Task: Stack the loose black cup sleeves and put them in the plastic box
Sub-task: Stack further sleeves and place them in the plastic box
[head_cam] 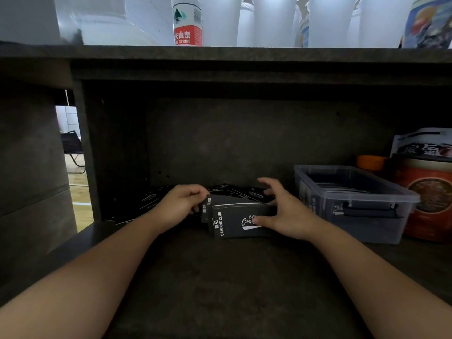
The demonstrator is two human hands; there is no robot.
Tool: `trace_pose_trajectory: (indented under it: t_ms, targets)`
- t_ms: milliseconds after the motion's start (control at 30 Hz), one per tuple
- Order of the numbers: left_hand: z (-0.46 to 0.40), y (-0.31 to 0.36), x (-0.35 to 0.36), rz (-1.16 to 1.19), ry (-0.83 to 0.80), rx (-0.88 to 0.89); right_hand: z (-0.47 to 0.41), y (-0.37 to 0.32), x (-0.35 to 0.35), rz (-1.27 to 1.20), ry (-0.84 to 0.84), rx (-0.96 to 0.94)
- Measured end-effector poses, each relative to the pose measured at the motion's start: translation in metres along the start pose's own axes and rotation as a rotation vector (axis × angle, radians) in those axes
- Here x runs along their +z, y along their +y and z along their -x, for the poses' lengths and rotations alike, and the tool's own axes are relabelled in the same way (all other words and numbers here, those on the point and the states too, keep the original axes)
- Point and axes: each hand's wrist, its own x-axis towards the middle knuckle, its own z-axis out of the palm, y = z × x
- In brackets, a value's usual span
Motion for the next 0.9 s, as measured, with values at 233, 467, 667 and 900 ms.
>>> trace_pose_trajectory:
  t_ms: [233, 467, 667, 900]
  targets:
    - [0.006, 0.039, 0.050, 0.232, 0.426, -0.196, 0.004, -0.020, 0.020, -0.044, 0.113, 0.005]
    - [0.027, 0.034, 0.039, 0.058, 0.693, -0.194, 0.014, -0.067, 0.061, -0.314, 0.170, 0.065]
    - [0.046, 0.008, -0.008, -0.430, 0.562, 0.072, 0.012, -0.115, 0.090, -0.524, 0.075, 0.208]
    - [0.066, -0.013, -0.023, -0.504, 0.493, -0.061, -0.004, -0.089, 0.089, -0.585, 0.318, 0.313]
